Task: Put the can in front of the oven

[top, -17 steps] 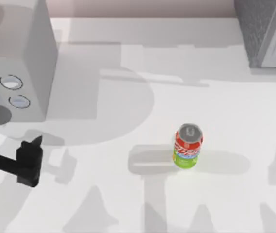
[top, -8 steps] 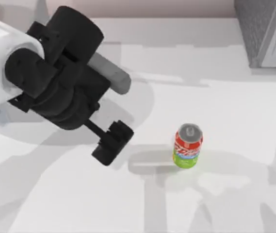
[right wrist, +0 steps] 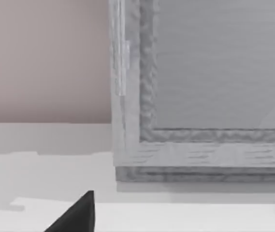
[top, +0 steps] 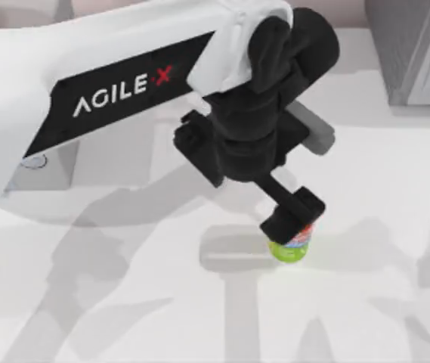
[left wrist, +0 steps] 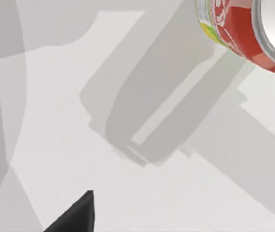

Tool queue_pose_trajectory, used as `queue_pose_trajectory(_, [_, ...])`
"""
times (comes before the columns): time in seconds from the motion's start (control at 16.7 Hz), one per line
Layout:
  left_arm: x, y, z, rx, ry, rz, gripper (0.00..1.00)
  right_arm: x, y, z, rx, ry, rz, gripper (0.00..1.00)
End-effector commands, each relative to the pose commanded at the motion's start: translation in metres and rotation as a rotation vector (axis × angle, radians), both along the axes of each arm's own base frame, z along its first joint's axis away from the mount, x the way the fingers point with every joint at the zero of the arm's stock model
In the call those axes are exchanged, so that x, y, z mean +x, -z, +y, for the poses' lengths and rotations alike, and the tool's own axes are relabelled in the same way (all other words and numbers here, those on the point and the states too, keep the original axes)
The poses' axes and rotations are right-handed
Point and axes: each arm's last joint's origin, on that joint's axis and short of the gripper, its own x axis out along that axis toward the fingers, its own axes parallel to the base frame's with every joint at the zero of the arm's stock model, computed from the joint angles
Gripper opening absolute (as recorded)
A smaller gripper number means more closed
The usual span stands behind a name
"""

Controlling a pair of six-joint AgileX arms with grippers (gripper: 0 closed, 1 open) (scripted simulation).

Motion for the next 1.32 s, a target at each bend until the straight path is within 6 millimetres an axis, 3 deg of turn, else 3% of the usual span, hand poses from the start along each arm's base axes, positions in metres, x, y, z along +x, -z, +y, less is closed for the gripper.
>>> queue_pose_trajectory(0.24, [0.011, 0.011, -0.038, 0.049, -0.003, 0.047, 1.00, 0.000, 0.000, 0.000, 0.000, 0.000, 0.000, 1.00])
queue_pose_trajectory(0.48, [0.019, 0.011, -0.057, 0.060, -0.039, 0.056, 1.00, 0.000, 0.000, 0.000, 0.000, 0.000, 0.000, 1.00])
queue_pose_trajectory(1.32, [0.028, 0.008, -0.066, 0.050, -0.091, 0.046, 1.00, 0.000, 0.000, 0.000, 0.000, 0.000, 0.000, 1.00])
